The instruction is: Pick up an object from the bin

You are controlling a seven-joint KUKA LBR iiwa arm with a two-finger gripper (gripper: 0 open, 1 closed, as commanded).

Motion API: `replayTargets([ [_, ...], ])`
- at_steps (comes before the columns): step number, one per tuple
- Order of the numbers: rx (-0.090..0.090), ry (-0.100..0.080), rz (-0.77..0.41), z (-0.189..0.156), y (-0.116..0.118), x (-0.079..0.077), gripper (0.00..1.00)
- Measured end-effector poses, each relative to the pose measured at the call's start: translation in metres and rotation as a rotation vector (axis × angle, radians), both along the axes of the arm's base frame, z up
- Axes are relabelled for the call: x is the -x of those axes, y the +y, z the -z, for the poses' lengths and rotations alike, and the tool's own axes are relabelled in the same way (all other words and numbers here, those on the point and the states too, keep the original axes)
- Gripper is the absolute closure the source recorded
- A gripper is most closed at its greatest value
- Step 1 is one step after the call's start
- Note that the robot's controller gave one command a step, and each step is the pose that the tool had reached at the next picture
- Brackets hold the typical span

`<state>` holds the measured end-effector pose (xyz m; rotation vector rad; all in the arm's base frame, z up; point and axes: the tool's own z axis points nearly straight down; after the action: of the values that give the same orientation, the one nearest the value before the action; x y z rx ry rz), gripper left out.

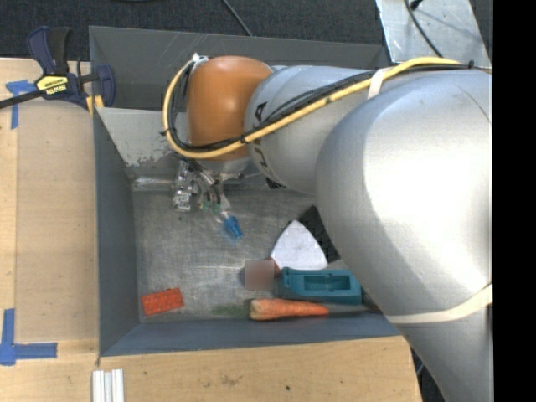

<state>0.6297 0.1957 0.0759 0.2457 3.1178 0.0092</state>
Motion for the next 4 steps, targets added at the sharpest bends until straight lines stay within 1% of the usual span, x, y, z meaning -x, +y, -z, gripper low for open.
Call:
replayTargets([
  [1, 0.004, 0.011, -0.011, -0.054, 0.004, 0.002, 0.00],
  [2, 0.004, 0.012, -0.011, -0.053, 0.004, 0.003, 0.00],
  [3, 0.003, 0.019, 0.079, -0.069, -0.021, 0.011, 0.00],
  [4, 0.005, 0.012, 0.104, -0.076, -0.055, 0.009, 0.00],
])
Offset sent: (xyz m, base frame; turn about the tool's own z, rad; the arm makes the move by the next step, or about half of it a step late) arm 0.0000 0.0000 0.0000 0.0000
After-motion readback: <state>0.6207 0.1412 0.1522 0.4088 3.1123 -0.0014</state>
